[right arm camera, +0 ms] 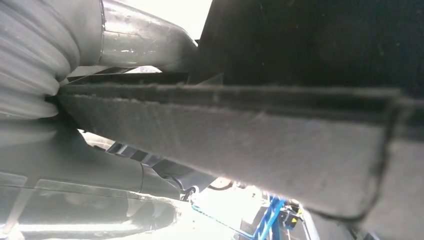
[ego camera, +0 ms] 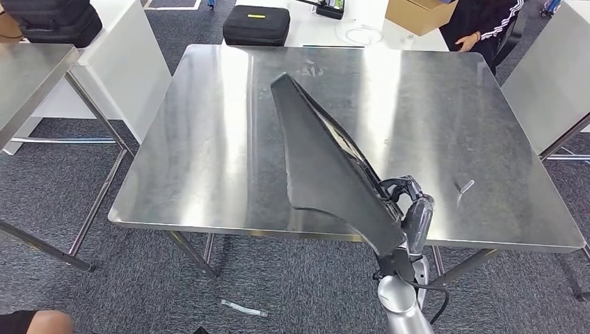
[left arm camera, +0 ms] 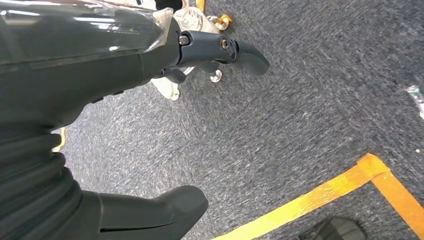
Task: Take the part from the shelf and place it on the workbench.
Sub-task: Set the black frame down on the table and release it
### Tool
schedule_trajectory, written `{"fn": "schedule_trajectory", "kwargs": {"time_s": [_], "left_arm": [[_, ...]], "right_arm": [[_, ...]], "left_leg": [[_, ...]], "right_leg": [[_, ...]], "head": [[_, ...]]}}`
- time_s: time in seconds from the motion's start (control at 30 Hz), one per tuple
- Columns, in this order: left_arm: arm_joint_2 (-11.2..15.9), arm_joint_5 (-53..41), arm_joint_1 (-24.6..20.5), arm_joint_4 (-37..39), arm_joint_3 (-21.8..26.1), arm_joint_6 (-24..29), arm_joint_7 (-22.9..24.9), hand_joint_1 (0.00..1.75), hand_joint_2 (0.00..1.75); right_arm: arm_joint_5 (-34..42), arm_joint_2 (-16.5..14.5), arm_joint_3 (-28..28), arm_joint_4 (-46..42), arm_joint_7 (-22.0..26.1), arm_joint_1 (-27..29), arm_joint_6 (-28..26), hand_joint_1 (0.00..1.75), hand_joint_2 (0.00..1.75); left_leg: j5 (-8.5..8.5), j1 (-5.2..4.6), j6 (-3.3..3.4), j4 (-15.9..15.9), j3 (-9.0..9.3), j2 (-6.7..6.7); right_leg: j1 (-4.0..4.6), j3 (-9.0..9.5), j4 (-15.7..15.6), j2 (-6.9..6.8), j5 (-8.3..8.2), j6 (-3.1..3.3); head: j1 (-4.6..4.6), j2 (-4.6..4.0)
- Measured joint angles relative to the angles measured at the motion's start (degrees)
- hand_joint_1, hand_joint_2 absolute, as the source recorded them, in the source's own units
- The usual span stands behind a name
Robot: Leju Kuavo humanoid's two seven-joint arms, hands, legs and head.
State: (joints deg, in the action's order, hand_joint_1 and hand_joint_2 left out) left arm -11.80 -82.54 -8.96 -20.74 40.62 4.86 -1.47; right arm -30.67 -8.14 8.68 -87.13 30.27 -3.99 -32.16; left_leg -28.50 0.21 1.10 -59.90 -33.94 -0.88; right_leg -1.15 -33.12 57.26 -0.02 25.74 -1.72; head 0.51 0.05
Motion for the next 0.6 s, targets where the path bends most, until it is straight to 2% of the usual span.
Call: {"fn": "schedule_trajectory", "kwargs": {"time_s": [0.03,0.1,0.13,0.17,0.2,0.27,0.3,0.33,0.37,0.47,0.5,0.53,0.6], "left_arm": [[0.0,0.0,0.0,0.0,0.0,0.0,0.0,0.0,1.75],[0.0,0.1,0.0,0.1,0.0,0.1,0.0,0.0,1.75],[0.0,0.1,0.1,0.2,0.1,0.1,0.0,0.0,1.75],[0.0,0.2,0.1,0.3,0.1,0.1,0.0,0.0,1.75],[0.0,0.2,0.2,0.4,0.2,0.1,0.0,0.0,1.75],[0.1,0.3,0.1,0.4,0.2,0.3,0.0,0.0,1.75],[0.0,0.3,0.1,0.4,0.2,0.5,0.0,0.0,1.75],[0.0,0.3,0.0,0.5,0.2,0.7,0.0,0.0,1.75],[-0.1,0.3,0.0,0.5,0.2,0.9,0.0,0.0,1.75],[-0.5,-0.1,-0.1,0.6,0.1,1.3,0.3,0.0,1.75],[-0.7,-0.4,-0.1,0.6,0.0,1.4,0.4,0.0,1.75],[-0.9,-0.6,-0.3,0.7,-0.1,1.5,0.5,0.0,1.75],[-1.3,-1.0,-0.4,0.8,-0.4,1.6,0.6,0.0,1.75]], "right_arm": [[0.0,0.0,0.0,0.0,0.0,0.0,0.1,1.75,1.75],[0.0,-0.1,0.0,0.0,0.0,0.0,0.3,1.75,1.75],[0.0,-0.1,0.0,0.0,0.0,0.0,0.3,1.75,1.75],[0.0,-0.1,0.0,0.1,0.0,0.0,0.4,1.75,1.75],[0.0,-0.1,0.0,0.1,0.0,0.0,0.4,1.75,1.75],[0.2,-0.1,0.0,0.2,0.0,-0.1,0.4,1.75,1.75],[0.4,-0.1,0.0,0.2,0.0,-0.2,0.4,1.75,1.75],[0.6,-0.1,0.0,0.3,0.0,-0.2,0.4,1.75,1.75],[0.8,0.0,-0.1,0.3,0.1,-0.3,0.4,1.75,1.75],[2.2,0.3,-0.4,0.5,0.9,-0.4,0.4,1.75,1.75],[2.8,0.6,-0.6,0.6,1.3,-0.4,0.3,1.75,1.75],[3.3,0.8,-1.0,0.6,1.7,-0.4,0.3,1.75,1.75],[3.9,1.4,-1.7,0.7,2.1,-0.1,0.3,1.75,1.75]], "left_leg": [[-1.37,0.11,-0.33,-2.8,-1.39,0.16],[-4.43,0.31,-0.83,-10.5,-5.55,0.38],[-5.1,0.41,-0.99,-13.5,-7.46,0.43],[-4.59,0.49,-1.07,-14.4,-8.43,0.46],[-2.97,0.57,-1.08,-13.1,-8.23,0.51],[1.56,0.74,-0.89,-5.6,-5.08,0.71],[2.87,0.68,-0.74,-2.1,-3.29,0.78],[3.43,0.57,-0.54,0.2,-2.11,0.79],[3.29,0.37,-0.27,1.1,-1.57,0.75],[3.11,0.14,0.96,1.6,-1.15,0.55],[3.11,0.2,1.43,1.9,-0.86,0.53],[3.09,0.29,1.83,2.1,-0.56,0.52],[2.87,0.19,2.34,2.1,-0.33,0.53]], "right_leg": [[-0.21,0.28,-0.1,-0.03,0.13,0.36],[-0.15,0.61,-0.1,-0.11,0.47,0.84],[-0.12,0.75,-0.1,-0.13,0.61,0.99],[-0.12,0.92,-0.1,-0.11,0.75,1.06],[-0.15,1.17,-0.1,-0.07,0.93,1.03],[-0.2,1.85,-0.1,0.03,1.44,0.73],[-0.02,2.06,0.0,0.06,1.72,0.43],[0.14,2.14,0.0,0.07,1.92,0.1],[0.29,2.14,0.0,0.05,2.05,-0.22],[0.32,2.04,0.1,-0.03,2.53,-1.2],[0.29,1.5,1.4,-0.03,3.16,-1.36],[0.31,0.25,3.8,-0.02,4.18,-1.34],[0.26,-4.12,11.7,0.01,6.75,-1.07]], "head": [[0.01,0.0],[0.03,0.01],[0.03,0.0],[0.03,0.0],[0.03,0.0],[0.03,0.0],[0.02,0.0],[0.01,-0.01],[-0.01,-0.01],[-0.04,0.01],[-0.08,0.01],[-0.11,0.01],[-0.14,0.0]]}}
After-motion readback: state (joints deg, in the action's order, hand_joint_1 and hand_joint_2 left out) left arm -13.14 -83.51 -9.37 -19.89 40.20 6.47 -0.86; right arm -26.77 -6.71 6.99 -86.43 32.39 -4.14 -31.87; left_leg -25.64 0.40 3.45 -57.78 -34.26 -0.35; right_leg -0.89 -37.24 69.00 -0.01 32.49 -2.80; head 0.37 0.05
